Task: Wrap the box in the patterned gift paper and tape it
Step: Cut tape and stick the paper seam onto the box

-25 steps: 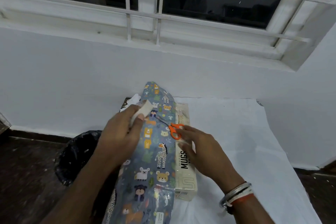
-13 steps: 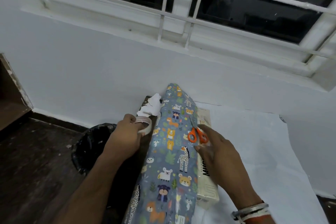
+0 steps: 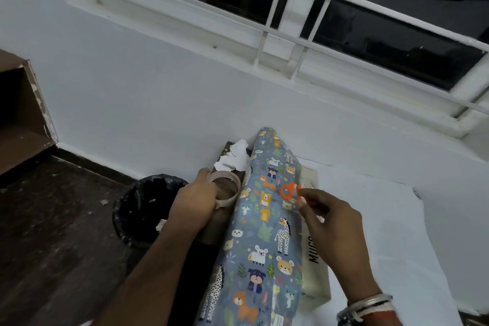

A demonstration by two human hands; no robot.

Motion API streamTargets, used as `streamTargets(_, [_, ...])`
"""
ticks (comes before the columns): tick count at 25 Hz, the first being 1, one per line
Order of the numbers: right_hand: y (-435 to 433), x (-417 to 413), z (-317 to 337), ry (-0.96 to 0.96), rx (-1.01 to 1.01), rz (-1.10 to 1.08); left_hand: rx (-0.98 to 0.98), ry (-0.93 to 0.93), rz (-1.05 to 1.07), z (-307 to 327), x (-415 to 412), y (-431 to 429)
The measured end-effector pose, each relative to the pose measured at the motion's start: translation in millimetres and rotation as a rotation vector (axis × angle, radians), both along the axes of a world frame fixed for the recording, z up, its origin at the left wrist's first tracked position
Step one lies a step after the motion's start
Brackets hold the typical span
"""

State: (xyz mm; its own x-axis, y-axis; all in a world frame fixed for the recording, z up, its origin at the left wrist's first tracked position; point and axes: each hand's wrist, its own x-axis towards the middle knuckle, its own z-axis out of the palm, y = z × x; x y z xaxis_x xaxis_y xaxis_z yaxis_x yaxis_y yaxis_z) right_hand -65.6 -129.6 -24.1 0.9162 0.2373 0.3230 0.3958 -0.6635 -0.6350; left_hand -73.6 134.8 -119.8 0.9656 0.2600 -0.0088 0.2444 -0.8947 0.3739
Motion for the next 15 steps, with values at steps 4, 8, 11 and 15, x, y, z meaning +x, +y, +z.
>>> streamTargets(4, [60,4,14,-0.057,-0.250,0.238,-0.058,-0.015,-0.046,5,-5,10])
streamTargets(8, [112,33,-18,-0.068,-0.745,0.327,-0.306,-0.084,0.048,12,-10,15])
streamTargets(11, [127,36,-33,-0.069,-0.749,0.296,-0.374,-0.125,0.097,9,-9,13])
streamTargets(15, [101,14,-18,-0.016,-0.438,0.187,-0.367,-0.120,0.085,-2,-1,6])
